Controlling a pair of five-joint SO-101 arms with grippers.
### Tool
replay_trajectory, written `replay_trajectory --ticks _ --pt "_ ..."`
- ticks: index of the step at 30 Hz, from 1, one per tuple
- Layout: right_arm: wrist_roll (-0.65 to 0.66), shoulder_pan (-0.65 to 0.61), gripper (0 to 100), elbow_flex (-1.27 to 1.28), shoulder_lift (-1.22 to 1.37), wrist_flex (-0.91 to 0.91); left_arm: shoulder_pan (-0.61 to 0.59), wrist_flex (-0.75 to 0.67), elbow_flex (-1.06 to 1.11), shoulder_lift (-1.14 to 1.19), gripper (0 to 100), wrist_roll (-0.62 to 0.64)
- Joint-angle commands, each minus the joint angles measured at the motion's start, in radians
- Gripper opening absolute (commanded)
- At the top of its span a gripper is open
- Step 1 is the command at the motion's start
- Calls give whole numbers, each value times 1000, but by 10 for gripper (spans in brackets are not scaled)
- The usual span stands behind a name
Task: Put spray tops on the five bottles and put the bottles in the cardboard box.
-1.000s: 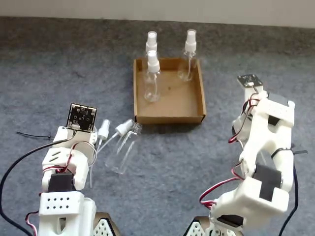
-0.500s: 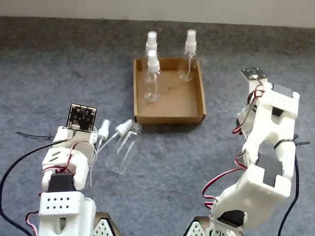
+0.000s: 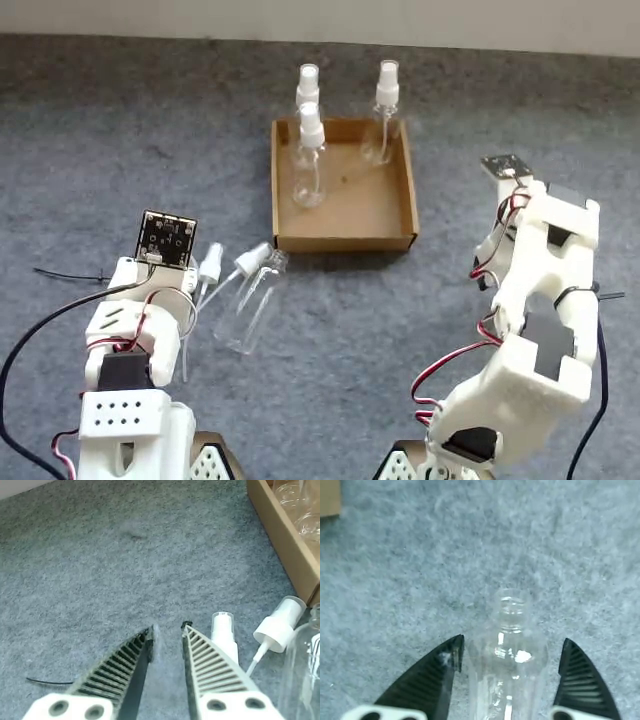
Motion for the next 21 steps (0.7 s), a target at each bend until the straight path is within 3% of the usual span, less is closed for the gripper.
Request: replay_trajectory --ticks 1,8,21 --pt "11 15 249 -2 -4 -10 7 -20 -4 -13 98 8" --pt "11 21 245 19 -2 -5 7 -20 -4 -13 98 8" --pt "6 25 57 33 -13 13 7 -15 -4 -13 98 8"
